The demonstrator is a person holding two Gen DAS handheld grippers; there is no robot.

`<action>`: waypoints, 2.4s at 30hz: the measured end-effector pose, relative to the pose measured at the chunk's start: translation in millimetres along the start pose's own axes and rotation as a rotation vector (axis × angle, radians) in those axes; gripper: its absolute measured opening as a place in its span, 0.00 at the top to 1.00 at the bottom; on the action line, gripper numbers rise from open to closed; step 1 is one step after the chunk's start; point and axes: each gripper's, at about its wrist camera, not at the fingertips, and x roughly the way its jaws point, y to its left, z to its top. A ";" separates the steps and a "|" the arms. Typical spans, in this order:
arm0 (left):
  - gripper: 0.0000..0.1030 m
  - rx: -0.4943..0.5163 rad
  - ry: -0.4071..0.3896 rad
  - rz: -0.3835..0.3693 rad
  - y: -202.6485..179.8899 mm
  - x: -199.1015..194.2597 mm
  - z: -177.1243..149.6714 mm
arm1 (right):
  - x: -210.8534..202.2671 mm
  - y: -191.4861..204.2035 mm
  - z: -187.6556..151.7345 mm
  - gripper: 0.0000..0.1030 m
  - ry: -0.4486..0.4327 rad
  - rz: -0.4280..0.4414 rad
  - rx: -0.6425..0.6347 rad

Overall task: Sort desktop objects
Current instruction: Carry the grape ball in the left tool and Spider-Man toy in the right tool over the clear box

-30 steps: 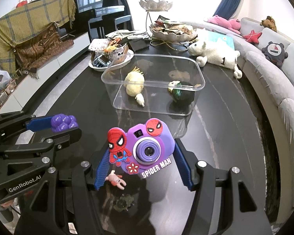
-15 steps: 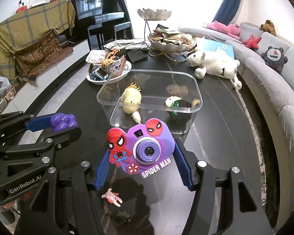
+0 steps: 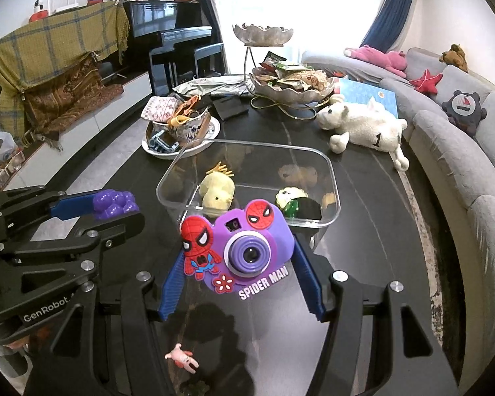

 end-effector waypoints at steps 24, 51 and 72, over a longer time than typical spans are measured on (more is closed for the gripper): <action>0.64 0.017 -0.037 0.009 3.7 19.8 38.7 | 18.4 -12.0 36.7 0.44 -0.029 -0.020 -0.023; 0.64 0.019 0.008 0.007 9.2 78.3 88.0 | 74.6 -38.3 80.0 0.44 0.009 -0.021 -0.033; 0.64 0.036 0.116 -0.003 9.7 145.3 88.3 | 138.6 -56.8 72.4 0.44 0.126 -0.013 -0.022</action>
